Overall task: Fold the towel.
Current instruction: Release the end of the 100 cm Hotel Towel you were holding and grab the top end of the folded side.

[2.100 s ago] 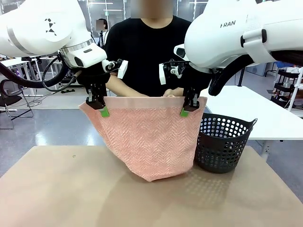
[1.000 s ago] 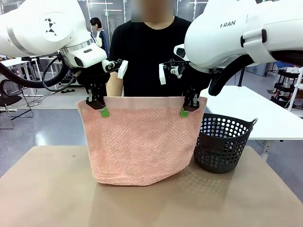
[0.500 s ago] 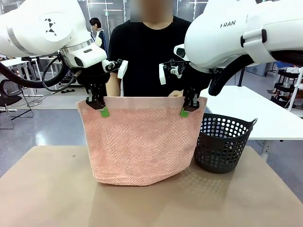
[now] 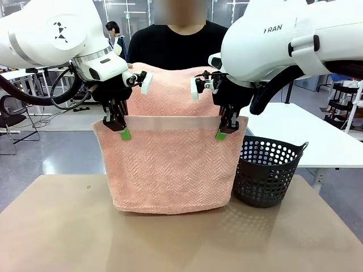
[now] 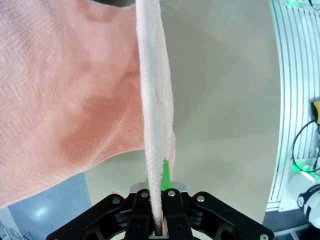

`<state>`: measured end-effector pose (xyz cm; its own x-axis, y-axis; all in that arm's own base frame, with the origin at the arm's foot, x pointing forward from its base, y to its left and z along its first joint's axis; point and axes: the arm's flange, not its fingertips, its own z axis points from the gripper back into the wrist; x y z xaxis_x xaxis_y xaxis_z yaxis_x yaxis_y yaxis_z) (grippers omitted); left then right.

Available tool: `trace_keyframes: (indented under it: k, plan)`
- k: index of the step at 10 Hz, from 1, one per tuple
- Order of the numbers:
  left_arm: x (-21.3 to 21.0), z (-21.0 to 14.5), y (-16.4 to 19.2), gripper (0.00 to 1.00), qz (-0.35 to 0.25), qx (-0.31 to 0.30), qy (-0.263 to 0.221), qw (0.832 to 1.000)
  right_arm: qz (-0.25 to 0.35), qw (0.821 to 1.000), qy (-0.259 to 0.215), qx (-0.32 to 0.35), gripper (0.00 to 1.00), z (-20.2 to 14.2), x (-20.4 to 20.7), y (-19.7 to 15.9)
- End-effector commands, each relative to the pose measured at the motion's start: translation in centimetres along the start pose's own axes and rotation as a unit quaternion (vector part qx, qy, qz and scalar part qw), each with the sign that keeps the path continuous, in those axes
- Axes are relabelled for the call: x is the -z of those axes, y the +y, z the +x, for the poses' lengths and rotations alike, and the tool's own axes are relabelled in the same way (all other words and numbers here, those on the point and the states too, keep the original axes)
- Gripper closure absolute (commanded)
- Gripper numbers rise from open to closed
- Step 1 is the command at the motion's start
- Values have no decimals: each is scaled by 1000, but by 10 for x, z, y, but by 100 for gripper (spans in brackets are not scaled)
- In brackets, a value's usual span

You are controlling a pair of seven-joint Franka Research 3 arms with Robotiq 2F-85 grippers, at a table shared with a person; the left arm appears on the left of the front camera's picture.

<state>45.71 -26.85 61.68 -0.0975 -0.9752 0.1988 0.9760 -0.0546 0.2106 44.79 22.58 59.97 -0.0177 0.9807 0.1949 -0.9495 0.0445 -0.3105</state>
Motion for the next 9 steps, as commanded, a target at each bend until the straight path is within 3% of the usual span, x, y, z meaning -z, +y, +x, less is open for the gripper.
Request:
trace_keyframes:
  k: [1,9]
  plan:
    - [0,-1,0,100,-1,6,1,1000,1,1000,1,-2,100,-1,-1,0]
    - [0,-1,0,100,-1,6,1,1000,1,1000,1,-2,100,-1,-1,0]
